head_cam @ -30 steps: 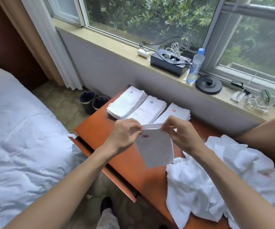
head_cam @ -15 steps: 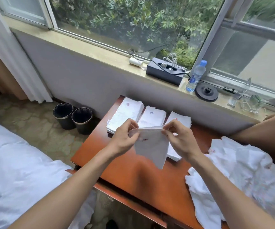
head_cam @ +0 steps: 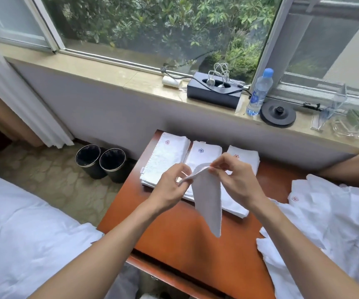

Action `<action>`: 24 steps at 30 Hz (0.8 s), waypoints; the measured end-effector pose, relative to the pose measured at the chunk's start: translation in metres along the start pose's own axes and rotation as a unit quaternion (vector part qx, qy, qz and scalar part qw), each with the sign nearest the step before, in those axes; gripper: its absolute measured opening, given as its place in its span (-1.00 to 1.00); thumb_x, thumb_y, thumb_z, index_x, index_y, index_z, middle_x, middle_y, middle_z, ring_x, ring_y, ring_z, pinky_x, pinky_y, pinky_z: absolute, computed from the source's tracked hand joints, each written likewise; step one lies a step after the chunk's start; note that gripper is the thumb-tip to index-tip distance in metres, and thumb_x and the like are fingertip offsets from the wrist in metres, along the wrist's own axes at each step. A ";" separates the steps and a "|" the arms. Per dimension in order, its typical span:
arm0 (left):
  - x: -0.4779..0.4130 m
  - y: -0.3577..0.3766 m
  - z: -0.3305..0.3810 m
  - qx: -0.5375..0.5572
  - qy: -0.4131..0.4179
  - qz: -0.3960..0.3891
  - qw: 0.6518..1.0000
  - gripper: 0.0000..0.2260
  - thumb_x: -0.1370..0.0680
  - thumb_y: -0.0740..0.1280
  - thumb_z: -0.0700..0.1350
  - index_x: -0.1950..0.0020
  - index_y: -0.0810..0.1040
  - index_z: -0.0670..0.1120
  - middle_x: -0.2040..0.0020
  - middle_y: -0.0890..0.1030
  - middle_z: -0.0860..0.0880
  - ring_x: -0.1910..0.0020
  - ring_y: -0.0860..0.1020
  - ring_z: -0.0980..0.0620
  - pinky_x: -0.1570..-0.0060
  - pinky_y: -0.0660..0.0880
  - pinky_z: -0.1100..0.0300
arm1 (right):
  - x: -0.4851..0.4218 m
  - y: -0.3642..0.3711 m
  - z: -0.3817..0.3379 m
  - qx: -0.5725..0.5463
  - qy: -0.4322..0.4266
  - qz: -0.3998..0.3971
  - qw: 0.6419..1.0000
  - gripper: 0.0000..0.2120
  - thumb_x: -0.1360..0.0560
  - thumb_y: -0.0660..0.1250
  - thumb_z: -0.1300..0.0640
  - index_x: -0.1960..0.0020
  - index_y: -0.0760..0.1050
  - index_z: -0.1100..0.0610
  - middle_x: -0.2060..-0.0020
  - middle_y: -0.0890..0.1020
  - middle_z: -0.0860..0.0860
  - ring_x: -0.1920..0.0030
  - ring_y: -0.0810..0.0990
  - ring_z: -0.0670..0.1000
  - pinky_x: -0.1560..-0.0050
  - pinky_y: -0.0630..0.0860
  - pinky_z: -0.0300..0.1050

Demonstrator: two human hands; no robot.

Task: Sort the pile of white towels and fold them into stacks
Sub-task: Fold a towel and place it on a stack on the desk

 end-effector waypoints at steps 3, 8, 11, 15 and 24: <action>-0.015 0.000 -0.003 -0.003 0.018 0.037 0.999 -0.92 -0.62 0.39 -0.15 0.03 0.55 0.01 0.10 0.61 0.07 0.03 0.58 0.07 0.10 0.51 0.28 | -0.008 -0.003 0.011 -0.019 0.014 0.016 1.000 -0.86 -0.57 0.47 0.16 0.10 0.57 -0.03 0.16 0.66 -0.25 0.05 0.64 -0.13 0.05 0.50 -0.33; -0.039 -0.013 -0.016 0.031 0.000 0.090 0.995 -0.83 -0.56 0.42 -0.20 0.10 0.62 0.09 0.18 0.66 0.08 0.15 0.61 0.05 0.10 0.53 0.17 | -0.014 -0.004 0.031 -0.036 0.058 0.040 0.997 -0.83 -0.56 0.49 0.16 0.10 0.57 -0.07 0.17 0.66 -0.20 0.08 0.63 -0.10 0.08 0.47 -0.37; -0.070 -0.031 -0.017 0.053 0.011 0.084 0.995 -0.80 -0.56 0.42 -0.23 0.07 0.62 0.10 0.13 0.67 0.13 0.13 0.61 0.06 0.11 0.52 0.22 | -0.028 -0.001 0.036 -0.025 0.082 0.080 0.993 -0.84 -0.59 0.45 0.15 0.07 0.56 -0.09 0.13 0.67 -0.19 0.05 0.63 -0.11 0.07 0.45 -0.40; -0.107 -0.044 -0.009 0.084 0.040 0.023 0.995 -0.85 -0.59 0.42 -0.15 0.06 0.61 0.12 0.10 0.67 0.15 0.17 0.60 0.14 0.24 0.44 0.36 | -0.039 0.006 0.039 -0.027 0.115 0.148 0.982 -0.87 -0.65 0.36 0.11 0.00 0.53 -0.13 0.09 0.66 -0.20 0.05 0.61 -0.10 0.07 0.51 -0.28; -0.218 -0.016 -0.048 0.010 0.025 -0.089 0.996 -0.83 -0.57 0.38 -0.20 0.07 0.60 0.08 0.12 0.67 0.14 0.22 0.55 0.19 0.19 0.47 0.31 | -0.107 0.020 0.110 0.029 0.202 0.171 0.964 -0.94 -0.69 0.24 0.15 -0.10 0.48 0.01 0.16 0.56 -0.14 0.14 0.58 0.01 0.02 0.59 0.24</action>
Point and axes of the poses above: each hand's wrist, its own x-axis away from the middle knuckle, its own y-axis out of the palm, z = x × y, the point moved 7 cm from there along -x, towards the middle knuckle
